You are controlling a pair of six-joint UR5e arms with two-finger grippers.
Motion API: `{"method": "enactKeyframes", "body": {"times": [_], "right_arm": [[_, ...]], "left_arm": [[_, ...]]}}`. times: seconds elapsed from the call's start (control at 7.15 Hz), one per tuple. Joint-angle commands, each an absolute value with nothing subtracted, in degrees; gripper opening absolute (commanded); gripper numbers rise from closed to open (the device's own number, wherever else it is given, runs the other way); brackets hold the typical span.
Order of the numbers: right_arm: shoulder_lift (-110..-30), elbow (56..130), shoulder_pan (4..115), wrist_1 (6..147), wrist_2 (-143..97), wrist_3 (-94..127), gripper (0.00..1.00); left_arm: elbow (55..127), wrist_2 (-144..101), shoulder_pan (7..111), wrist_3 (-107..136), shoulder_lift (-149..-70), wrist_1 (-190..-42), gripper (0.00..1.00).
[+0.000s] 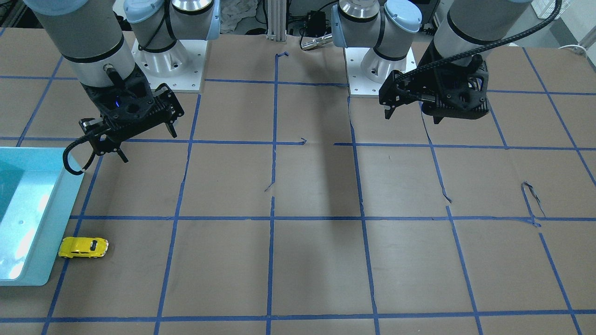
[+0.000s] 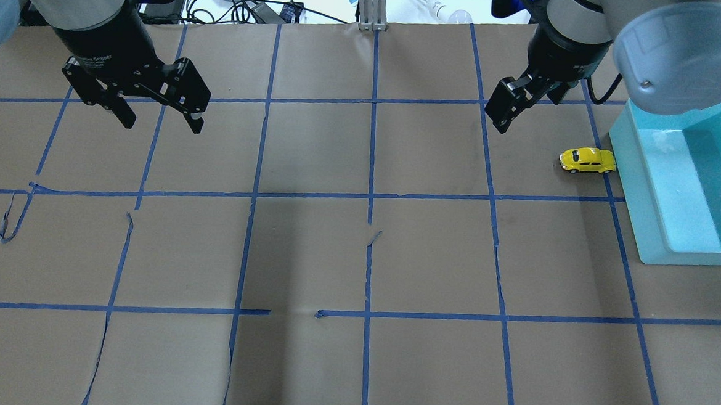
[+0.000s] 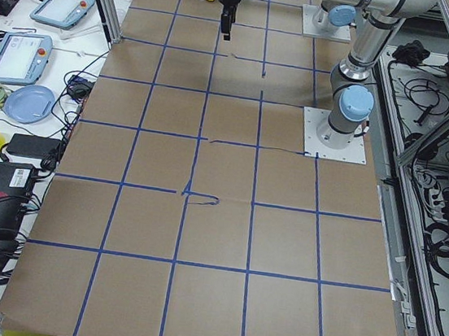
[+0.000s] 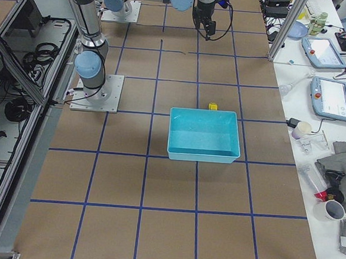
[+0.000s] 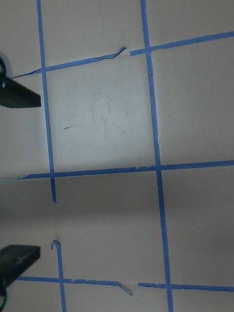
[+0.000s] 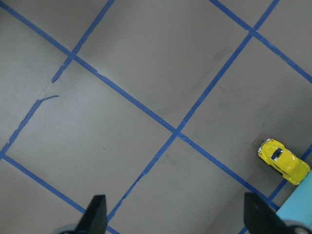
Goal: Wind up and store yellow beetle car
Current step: 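Move the right gripper over the car stopped beside the blue bin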
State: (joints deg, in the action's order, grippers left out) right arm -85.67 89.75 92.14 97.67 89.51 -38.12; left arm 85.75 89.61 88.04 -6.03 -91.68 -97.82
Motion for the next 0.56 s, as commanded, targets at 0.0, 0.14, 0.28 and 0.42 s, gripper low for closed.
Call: {"method": "enactKeyframes", "body": {"times": [0.0, 0.14, 0.28, 0.42], "right_arm": [[-85.4, 89.7, 92.1, 97.6, 89.5, -49.8, 1.00], [-84.7, 89.7, 91.9, 97.8, 89.4, -53.5, 1.00], [-84.6, 89.7, 91.8, 98.0, 89.3, -58.0, 1.00], [-84.4, 89.7, 91.2, 98.1, 89.4, -65.8, 1.00]], "left_arm": [[86.0, 89.5, 88.1, -6.0, -91.5, -97.9, 1.00], [86.0, 89.8, 88.1, -6.0, -91.3, -98.0, 1.00], [86.0, 89.8, 88.1, -6.0, -91.2, -98.0, 1.00], [86.0, 89.9, 88.1, -6.0, -91.2, -98.2, 1.00]]}}
